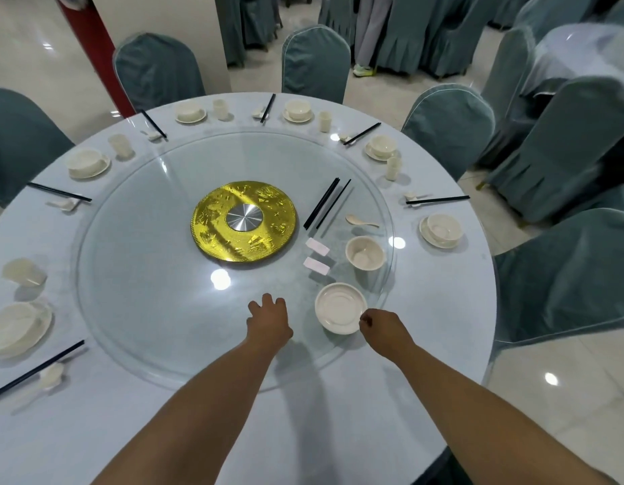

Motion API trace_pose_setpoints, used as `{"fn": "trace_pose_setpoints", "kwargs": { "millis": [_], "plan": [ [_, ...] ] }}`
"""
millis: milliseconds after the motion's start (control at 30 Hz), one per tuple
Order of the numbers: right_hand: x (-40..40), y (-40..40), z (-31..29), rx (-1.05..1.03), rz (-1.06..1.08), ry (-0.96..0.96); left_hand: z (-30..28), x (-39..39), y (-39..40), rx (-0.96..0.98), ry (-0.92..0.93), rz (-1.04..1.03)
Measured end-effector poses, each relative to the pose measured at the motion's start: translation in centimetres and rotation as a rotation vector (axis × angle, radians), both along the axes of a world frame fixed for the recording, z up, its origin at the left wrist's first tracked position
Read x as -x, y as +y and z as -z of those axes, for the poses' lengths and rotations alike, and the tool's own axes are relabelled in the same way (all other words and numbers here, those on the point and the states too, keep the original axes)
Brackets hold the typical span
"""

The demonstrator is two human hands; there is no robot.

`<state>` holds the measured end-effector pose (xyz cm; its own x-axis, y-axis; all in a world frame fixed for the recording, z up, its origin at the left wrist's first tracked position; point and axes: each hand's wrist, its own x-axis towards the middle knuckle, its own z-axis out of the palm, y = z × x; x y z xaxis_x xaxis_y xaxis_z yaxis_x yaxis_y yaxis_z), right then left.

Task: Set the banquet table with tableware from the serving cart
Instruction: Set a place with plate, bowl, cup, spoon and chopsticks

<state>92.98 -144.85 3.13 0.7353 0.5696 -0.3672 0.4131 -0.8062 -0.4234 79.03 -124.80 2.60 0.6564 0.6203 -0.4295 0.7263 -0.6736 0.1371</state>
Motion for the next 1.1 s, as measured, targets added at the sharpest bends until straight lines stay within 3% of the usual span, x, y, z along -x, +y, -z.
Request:
{"fn": "trace_pose_setpoints", "kwargs": {
  "millis": [400,867,1100],
  "plan": [
    [2.4,0.2,-1.6,-0.025,0.027,-0.019,-1.5,1.1,1.1,0.088,-0.086,0.021],
    [4.9,5.0,-3.2,-0.168,-0.023,0.094,-6.7,-2.2,-0.1,0.162,-0.349,-0.026],
    [0.6,2.6,-2.1,-0.296,0.087,0.108,-7.3,-7.8,-3.4,0.378,-0.405,-0.141]
  ]
}}
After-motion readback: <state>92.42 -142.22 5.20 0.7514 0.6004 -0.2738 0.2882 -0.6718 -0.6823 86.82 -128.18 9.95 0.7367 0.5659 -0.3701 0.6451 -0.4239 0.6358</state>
